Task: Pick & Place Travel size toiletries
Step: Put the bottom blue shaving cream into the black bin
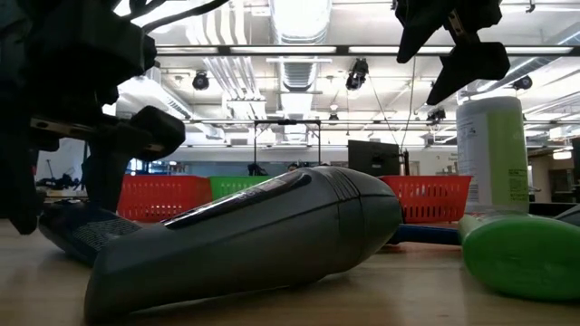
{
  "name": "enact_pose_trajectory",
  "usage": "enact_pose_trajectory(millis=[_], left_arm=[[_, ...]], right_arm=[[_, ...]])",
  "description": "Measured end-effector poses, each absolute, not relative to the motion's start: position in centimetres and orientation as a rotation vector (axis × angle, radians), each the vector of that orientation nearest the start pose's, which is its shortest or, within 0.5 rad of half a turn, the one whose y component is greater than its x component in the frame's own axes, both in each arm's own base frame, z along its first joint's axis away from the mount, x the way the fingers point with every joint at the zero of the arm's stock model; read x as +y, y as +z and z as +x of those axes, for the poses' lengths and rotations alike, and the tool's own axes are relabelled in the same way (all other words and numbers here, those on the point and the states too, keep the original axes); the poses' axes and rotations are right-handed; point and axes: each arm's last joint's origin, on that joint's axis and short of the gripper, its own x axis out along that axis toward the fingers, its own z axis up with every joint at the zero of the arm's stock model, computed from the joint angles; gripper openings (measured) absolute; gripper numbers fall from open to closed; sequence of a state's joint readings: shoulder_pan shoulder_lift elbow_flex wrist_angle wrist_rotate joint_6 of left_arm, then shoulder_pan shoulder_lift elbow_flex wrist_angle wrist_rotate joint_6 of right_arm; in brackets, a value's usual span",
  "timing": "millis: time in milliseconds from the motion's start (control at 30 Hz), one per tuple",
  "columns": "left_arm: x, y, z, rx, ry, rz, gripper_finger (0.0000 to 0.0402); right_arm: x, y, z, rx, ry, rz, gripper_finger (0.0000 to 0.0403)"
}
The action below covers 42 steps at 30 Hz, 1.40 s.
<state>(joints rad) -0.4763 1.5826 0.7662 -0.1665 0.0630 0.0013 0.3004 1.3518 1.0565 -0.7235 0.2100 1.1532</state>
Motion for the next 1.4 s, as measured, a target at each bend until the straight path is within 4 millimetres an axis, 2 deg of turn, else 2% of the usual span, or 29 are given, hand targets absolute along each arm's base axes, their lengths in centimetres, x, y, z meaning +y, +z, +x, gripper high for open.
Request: enact_pose_trajectory(millis=[433, 833, 1200, 1400], left_arm=[[-13.26, 14.53, 25.27, 0.955, -0.502, 0.200, 0.0146], [-13.28, 14.56, 25.31, 0.953, -0.504, 0.203, 0.0151], [-13.27, 14.40, 25.24, 0.966, -0.502, 0.204, 0.0187], [-13.40, 14.75, 25.52, 0.946, -0.505, 0.203, 0.0174]], right_arm=[[7.25, 26.57, 25.47, 0.891, -0.490, 0.815, 0.0364], [7.26, 26.56, 25.47, 0.889, -0.494, 0.822, 0.0364], [7.25, 26.57, 25.47, 0.888, -0.494, 0.822, 0.0364], [7.25, 26.56, 25.48, 0.889, -0.494, 0.822, 0.0364]])
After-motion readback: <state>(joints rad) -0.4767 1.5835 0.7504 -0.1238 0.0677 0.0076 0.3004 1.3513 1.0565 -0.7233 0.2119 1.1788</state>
